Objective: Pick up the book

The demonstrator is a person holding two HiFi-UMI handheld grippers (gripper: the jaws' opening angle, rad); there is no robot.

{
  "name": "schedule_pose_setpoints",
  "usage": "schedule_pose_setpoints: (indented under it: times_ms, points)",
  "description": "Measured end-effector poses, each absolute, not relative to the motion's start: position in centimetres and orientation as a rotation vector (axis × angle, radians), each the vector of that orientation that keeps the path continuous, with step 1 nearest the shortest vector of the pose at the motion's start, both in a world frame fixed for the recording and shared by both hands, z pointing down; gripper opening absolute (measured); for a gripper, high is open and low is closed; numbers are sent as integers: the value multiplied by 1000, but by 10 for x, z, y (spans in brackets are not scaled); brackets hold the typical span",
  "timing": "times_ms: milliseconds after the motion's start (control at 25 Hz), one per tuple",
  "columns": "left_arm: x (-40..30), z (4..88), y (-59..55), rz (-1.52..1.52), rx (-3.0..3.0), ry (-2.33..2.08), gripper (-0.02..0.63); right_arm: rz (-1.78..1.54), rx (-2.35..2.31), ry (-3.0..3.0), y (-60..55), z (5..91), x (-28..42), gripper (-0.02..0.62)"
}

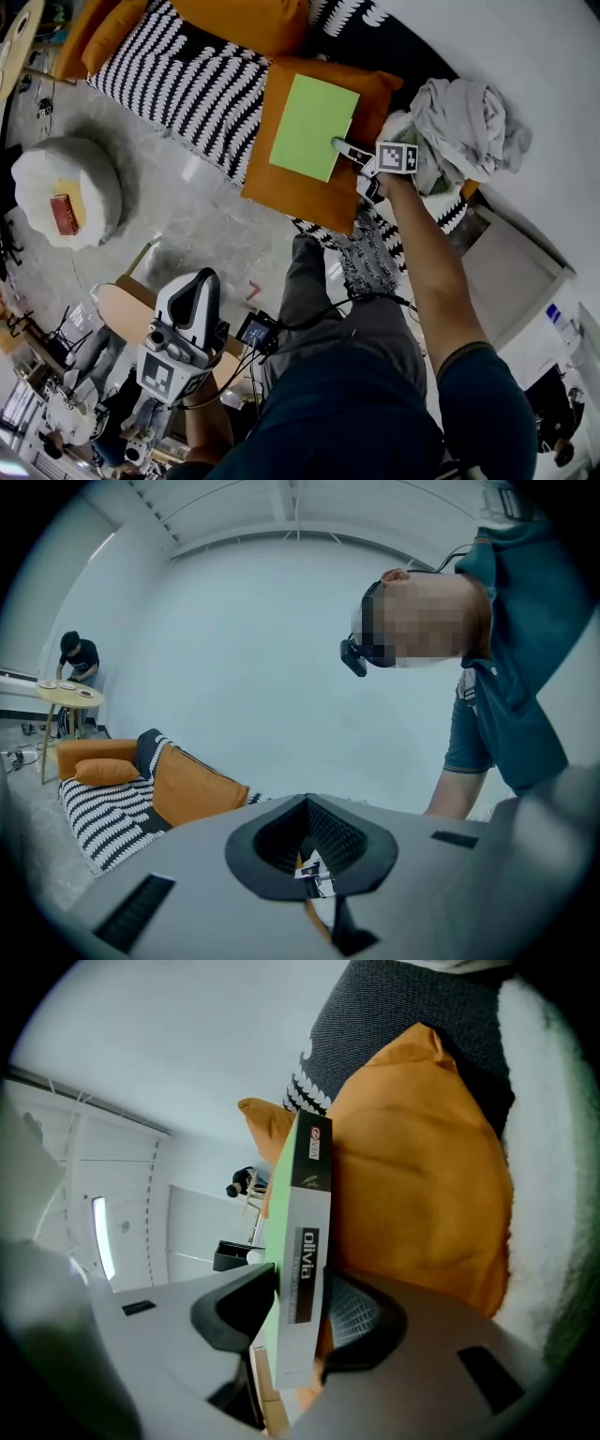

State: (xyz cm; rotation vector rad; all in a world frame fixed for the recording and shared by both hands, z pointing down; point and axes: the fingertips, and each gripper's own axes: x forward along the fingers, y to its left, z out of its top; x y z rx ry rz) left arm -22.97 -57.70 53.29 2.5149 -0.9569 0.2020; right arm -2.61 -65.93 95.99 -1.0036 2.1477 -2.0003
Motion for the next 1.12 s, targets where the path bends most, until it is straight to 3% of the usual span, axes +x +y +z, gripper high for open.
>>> schedule_pose_setpoints:
  times_ms: [200,360,640,1120]
  points:
    - [-234,539,-577,195,2501,-960,3,-1984,-906,2197,-660,947,-45,166]
    - [-237,544,-577,190,2488,-962,3,-2036,-950,2151,-662,964,-55,210]
    - [-243,552,-574,179,2473,-965,3,-1982,-945,2083,-661,953,-55,156]
    - [-207,500,-617,18,2564,-972,3,-1621,-878,2222,-664,828,-40,152]
